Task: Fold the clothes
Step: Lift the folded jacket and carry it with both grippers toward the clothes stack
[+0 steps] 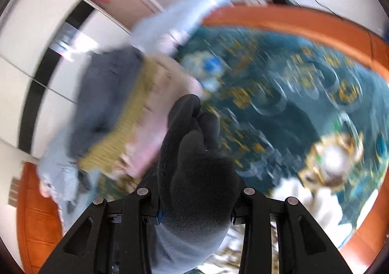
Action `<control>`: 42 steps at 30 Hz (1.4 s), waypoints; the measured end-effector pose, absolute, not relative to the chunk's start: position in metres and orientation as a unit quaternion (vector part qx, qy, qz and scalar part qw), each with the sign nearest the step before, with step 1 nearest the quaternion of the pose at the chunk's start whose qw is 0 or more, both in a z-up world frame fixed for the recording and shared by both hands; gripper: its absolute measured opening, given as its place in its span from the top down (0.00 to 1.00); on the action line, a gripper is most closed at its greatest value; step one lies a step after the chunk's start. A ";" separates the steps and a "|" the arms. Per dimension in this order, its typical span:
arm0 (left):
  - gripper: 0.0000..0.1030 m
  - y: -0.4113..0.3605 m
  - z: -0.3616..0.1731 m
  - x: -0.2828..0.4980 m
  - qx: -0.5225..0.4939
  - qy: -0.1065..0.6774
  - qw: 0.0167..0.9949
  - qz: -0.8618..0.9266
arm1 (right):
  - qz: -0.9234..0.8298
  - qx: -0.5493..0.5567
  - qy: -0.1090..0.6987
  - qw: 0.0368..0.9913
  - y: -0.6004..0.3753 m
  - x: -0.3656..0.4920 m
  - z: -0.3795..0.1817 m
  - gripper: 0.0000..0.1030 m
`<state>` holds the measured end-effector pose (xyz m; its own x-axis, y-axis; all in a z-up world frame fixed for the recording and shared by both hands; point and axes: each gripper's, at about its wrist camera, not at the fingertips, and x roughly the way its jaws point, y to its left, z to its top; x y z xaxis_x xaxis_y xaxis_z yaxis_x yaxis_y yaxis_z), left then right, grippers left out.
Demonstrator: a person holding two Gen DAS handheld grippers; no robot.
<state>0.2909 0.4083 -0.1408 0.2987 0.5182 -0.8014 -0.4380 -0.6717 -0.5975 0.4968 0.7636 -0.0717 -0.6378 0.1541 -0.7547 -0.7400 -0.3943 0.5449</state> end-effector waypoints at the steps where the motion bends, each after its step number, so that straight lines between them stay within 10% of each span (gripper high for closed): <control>1: 0.61 0.404 -0.148 0.295 -0.705 -0.035 0.402 0.583 | 0.767 -0.320 0.472 0.295 0.764 0.500 -0.081 0.63; 22: 0.59 0.343 -0.102 0.284 -0.637 -0.016 0.400 0.658 | 0.721 -0.284 0.488 0.402 0.789 0.598 -0.070 0.54; 31: 0.58 0.399 -0.071 0.332 -0.554 0.093 0.465 0.684 | 0.811 -0.425 0.263 0.304 0.691 0.505 -0.060 0.54; 42: 0.48 0.417 -0.120 0.345 -0.578 0.150 0.438 0.672 | 0.775 -0.493 0.206 0.336 0.699 0.488 -0.105 0.54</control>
